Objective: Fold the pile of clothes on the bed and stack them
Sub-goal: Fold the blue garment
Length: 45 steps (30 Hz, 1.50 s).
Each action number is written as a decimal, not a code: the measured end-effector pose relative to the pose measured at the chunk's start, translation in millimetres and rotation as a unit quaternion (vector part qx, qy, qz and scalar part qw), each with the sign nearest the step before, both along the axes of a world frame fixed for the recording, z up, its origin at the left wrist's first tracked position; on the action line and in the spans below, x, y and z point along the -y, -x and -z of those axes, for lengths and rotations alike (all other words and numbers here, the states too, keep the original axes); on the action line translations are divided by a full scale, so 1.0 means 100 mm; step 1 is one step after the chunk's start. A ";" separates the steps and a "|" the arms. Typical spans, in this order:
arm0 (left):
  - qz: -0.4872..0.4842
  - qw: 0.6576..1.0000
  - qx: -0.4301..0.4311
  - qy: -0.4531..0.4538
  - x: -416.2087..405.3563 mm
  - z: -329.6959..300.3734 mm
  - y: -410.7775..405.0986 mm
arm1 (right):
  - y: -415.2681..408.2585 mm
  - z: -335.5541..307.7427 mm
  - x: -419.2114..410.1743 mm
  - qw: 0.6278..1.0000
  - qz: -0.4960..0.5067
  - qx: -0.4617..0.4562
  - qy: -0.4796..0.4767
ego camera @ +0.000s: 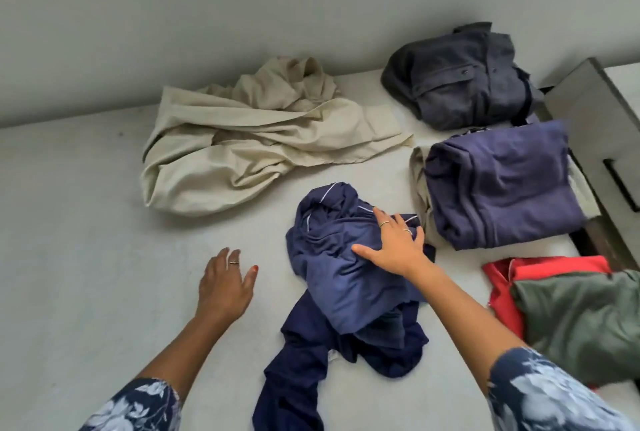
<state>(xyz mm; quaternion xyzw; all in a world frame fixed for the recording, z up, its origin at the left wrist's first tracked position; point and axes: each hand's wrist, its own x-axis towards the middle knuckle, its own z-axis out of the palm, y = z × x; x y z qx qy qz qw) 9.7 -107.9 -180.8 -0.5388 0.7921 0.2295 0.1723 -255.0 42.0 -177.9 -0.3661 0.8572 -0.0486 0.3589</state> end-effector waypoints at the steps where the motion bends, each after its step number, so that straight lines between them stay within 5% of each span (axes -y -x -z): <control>1: 0.018 1.000 -0.005 -0.001 -0.02 0.02 -0.01 | 0.00 0.00 0.01 1.000 0.018 -0.006 -0.006; 7: 0.035 0.999 -0.022 -0.012 -0.08 -0.02 -0.23 | -0.23 -0.16 0.01 0.995 -0.036 -0.079 -0.052; 11: 0.038 0.999 -0.012 -0.030 -0.10 -0.13 -0.48 | -0.57 -0.35 -0.05 0.998 -0.062 -0.024 0.007; 20: 0.009 0.991 -0.041 -0.131 0.20 -1.35 -1.10 | -1.18 -2.35 0.16 0.976 0.049 0.124 0.170; 26: 0.035 0.982 -0.121 -0.139 0.26 -2.79 -1.30 | -1.53 -4.07 0.39 0.854 0.316 0.226 0.345; 36: 0.221 0.958 -0.142 -0.113 -0.10 -4.32 -1.48 | -2.28 -6.14 0.29 0.792 0.280 0.304 0.449; 40: 0.217 0.962 -0.164 -0.036 -0.35 -4.59 -1.43 | -2.64 -6.93 0.18 0.782 0.232 0.295 0.497; 45: 0.027 0.932 -0.334 0.139 -0.44 -4.90 -1.47 | -3.00 -7.71 -0.12 0.744 0.161 0.310 0.570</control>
